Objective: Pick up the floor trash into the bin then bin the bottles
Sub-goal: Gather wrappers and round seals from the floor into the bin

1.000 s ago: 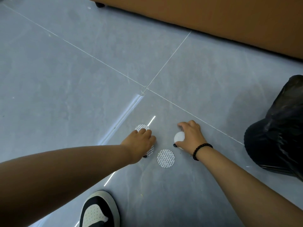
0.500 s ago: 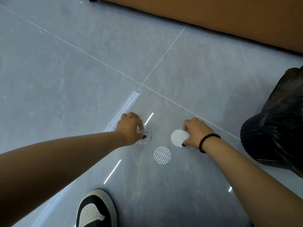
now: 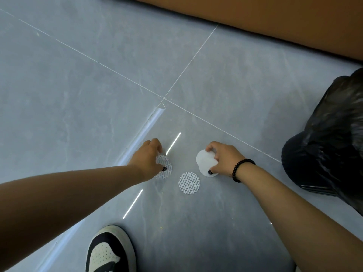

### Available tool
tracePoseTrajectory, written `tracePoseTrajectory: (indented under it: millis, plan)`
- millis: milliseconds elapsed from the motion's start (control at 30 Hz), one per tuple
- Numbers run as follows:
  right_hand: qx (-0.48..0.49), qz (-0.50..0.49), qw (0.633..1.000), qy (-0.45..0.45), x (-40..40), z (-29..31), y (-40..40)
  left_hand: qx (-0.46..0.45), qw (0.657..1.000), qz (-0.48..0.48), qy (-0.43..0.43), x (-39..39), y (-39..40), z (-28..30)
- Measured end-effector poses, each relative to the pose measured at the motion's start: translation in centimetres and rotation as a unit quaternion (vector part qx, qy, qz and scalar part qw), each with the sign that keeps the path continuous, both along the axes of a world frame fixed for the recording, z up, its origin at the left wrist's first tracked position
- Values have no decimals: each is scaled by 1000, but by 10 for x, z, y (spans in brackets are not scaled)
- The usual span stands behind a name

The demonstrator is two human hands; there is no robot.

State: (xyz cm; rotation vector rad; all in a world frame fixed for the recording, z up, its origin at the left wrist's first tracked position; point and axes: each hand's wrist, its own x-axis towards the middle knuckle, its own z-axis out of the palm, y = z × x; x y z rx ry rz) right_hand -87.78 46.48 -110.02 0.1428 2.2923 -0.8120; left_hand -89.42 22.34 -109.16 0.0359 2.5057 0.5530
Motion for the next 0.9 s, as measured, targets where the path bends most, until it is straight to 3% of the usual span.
tracePoseTrajectory:
  millis: [67, 133, 267, 667, 900]
  plan:
    - [14, -8, 1000, 20, 4, -4, -1, 75, 991, 99, -50, 11, 15, 5]
    - [18, -20, 999, 31, 8, -6, -2, 132, 980, 101, -105, 21, 34, 8]
    - [23, -24, 999, 32, 9, -6, -1, 77, 985, -92, -122, 31, 58, 6]
    - [47, 21, 998, 43, 12, 1, -4, 13, 988, -138, -75, 45, 24, -14]
    - [75, -19, 997, 5, 14, -1, -3, -29, 983, -174, -43, 50, 27, -7]
